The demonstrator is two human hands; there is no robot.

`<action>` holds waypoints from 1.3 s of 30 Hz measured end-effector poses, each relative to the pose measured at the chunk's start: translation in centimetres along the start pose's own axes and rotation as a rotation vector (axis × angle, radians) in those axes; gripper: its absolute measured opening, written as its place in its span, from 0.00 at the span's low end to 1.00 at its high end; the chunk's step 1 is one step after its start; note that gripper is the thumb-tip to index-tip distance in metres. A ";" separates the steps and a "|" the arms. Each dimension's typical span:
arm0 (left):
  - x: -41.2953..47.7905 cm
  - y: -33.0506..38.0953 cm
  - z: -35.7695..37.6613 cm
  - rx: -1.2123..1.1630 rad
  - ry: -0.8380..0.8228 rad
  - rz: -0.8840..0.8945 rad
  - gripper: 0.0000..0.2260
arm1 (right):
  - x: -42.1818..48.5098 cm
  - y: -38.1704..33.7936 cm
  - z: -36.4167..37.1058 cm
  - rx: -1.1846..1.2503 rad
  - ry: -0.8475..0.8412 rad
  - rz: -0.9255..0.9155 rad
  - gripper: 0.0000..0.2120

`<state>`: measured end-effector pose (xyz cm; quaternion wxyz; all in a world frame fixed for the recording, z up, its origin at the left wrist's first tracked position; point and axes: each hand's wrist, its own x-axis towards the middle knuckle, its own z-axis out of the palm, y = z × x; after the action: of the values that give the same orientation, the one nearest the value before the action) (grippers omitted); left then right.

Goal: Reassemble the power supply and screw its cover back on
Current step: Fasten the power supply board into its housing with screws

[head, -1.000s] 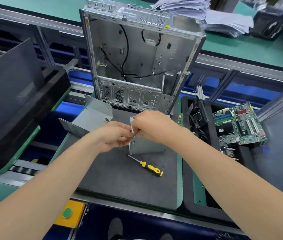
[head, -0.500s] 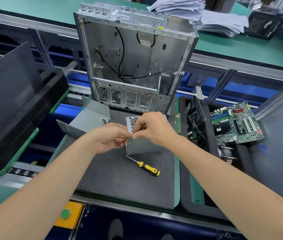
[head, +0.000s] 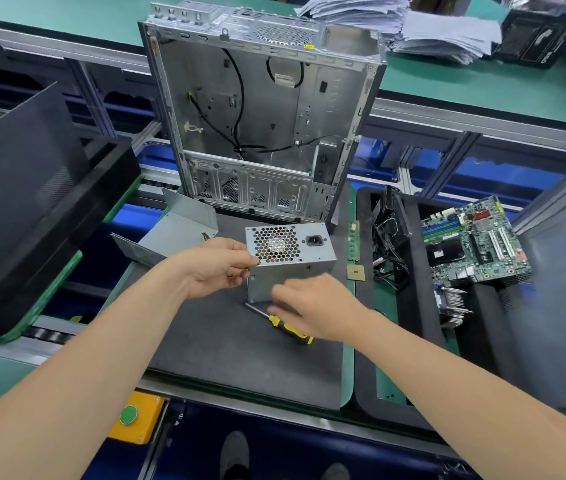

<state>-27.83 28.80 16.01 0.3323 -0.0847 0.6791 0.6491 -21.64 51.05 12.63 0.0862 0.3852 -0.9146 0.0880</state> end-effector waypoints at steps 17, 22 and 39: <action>-0.3 0.8 0.3 0.045 0.053 -0.031 0.07 | 0.7 -0.4 -3.0 0.555 -0.022 0.318 0.05; -0.1 0.3 0.0 -0.059 0.004 -0.049 0.06 | 2.8 0.2 -7.5 0.838 0.220 0.396 0.04; -0.4 0.3 -0.6 -0.080 -0.127 -0.019 0.14 | 6.6 0.2 -9.5 0.646 0.357 0.348 0.06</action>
<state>-27.87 28.15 16.48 0.3774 -0.0632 0.6291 0.6766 -25.42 48.79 23.33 0.1022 0.2108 -0.8620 0.4495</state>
